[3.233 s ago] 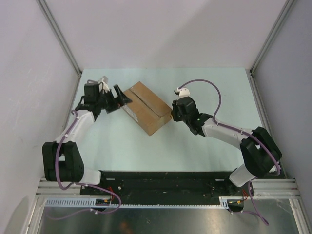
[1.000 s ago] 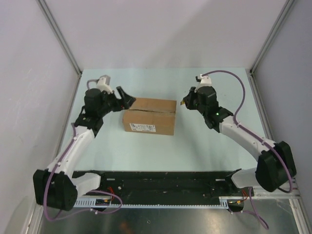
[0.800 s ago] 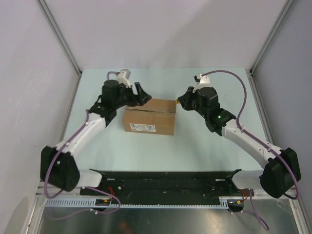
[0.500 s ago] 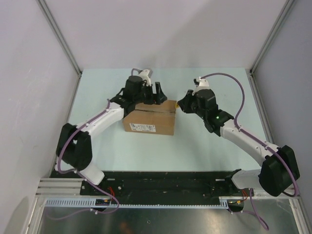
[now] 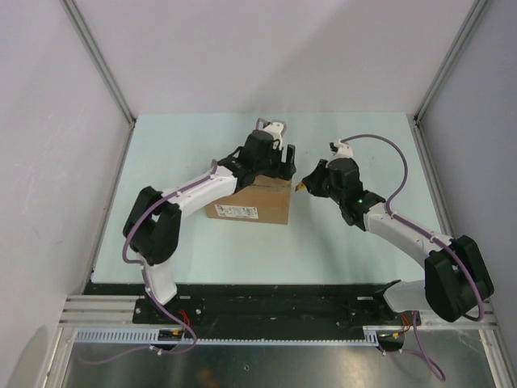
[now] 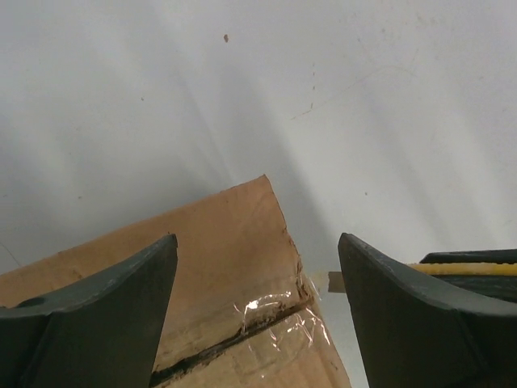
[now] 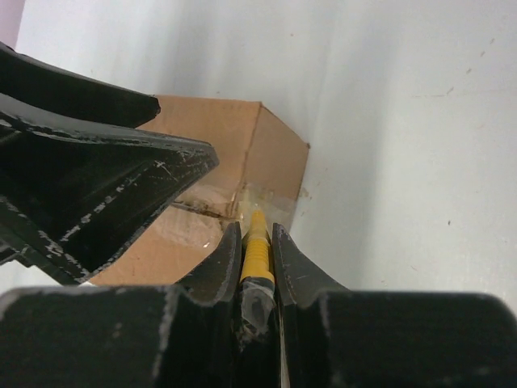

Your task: Unpack the express box

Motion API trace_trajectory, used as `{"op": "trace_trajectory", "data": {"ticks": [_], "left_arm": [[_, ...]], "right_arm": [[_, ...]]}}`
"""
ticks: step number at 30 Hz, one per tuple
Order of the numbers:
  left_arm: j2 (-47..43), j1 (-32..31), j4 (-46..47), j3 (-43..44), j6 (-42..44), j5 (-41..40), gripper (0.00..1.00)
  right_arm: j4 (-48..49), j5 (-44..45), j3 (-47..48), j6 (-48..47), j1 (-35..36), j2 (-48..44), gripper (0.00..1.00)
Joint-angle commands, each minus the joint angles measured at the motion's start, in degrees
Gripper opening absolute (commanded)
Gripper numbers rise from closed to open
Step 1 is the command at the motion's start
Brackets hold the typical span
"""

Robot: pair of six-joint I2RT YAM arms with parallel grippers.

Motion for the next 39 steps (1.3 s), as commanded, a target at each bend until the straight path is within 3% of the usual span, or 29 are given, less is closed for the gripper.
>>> {"op": "trace_trajectory", "data": {"ticks": [1, 7, 12, 31, 39], "left_arm": [[3.1, -1.22, -3.85, 5.48, 2.42, -6.55, 0.85], [6.18, -1.49, -9.04, 9.61, 3.48, -11.12, 0.84], [8.64, -1.57, -14.66, 13.22, 3.83, -9.28, 0.82], [10.76, -1.4, -20.12, 14.8, 5.41, -5.76, 0.82], [11.46, -1.49, -21.18, 15.94, 4.62, -7.34, 0.82]], "right_arm": [[4.24, 0.35, -1.1, 1.95, -0.91, -1.21, 0.0], [7.85, -0.88, -1.36, 2.74, -0.91, -0.24, 0.0], [9.61, -0.27, -1.27, 5.45, -0.73, -1.56, 0.0], [9.44, 9.57, -1.36, 8.81, 1.38, 1.78, 0.0], [9.35, 8.87, -1.36, 8.01, 1.29, 2.65, 0.0]]}}
